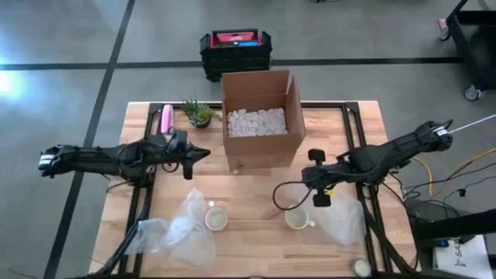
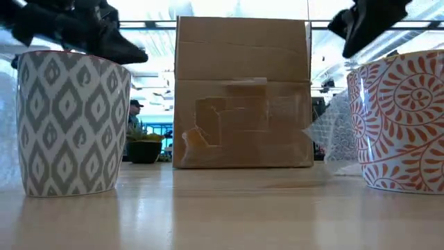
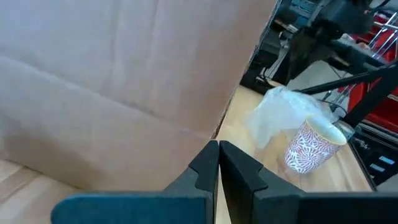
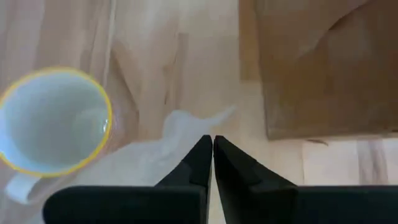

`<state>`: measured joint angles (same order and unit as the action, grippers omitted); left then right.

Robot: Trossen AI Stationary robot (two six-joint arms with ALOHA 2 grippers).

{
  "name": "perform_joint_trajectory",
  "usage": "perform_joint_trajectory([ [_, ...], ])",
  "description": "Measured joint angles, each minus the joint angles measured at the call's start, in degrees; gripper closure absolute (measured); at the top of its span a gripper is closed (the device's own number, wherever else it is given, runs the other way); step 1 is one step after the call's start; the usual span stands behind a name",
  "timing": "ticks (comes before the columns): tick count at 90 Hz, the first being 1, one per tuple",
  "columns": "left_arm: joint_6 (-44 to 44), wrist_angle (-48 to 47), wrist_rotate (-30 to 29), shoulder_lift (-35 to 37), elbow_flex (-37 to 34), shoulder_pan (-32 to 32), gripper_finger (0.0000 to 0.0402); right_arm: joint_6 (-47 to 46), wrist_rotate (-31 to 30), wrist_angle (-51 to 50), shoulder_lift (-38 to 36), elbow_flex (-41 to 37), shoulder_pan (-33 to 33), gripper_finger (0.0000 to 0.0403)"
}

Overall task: Wrap mug
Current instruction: Move the orange mug to the top right of the table

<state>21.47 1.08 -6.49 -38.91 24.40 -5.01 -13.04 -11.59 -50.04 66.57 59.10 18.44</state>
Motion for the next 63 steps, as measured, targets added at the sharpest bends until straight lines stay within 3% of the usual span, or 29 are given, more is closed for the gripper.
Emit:
perform_joint_trajectory([
  [19,0.00,-8.90,0.23,-6.96,5.72,0.21,0.0402,-5.41,12.86,4.01,-0.46,-0.52,1.66,0.0368],
  [46,0.02,-11.64,1.51,-13.45,7.61,0.32,0.0402,-5.03,10.32,8.78,9.69,-0.68,4.94,0.0227],
  [63,0.02,-11.76,2.08,-14.34,7.74,0.32,0.0402,-6.43,10.40,1.88,19.59,4.70,4.94,0.0194],
])
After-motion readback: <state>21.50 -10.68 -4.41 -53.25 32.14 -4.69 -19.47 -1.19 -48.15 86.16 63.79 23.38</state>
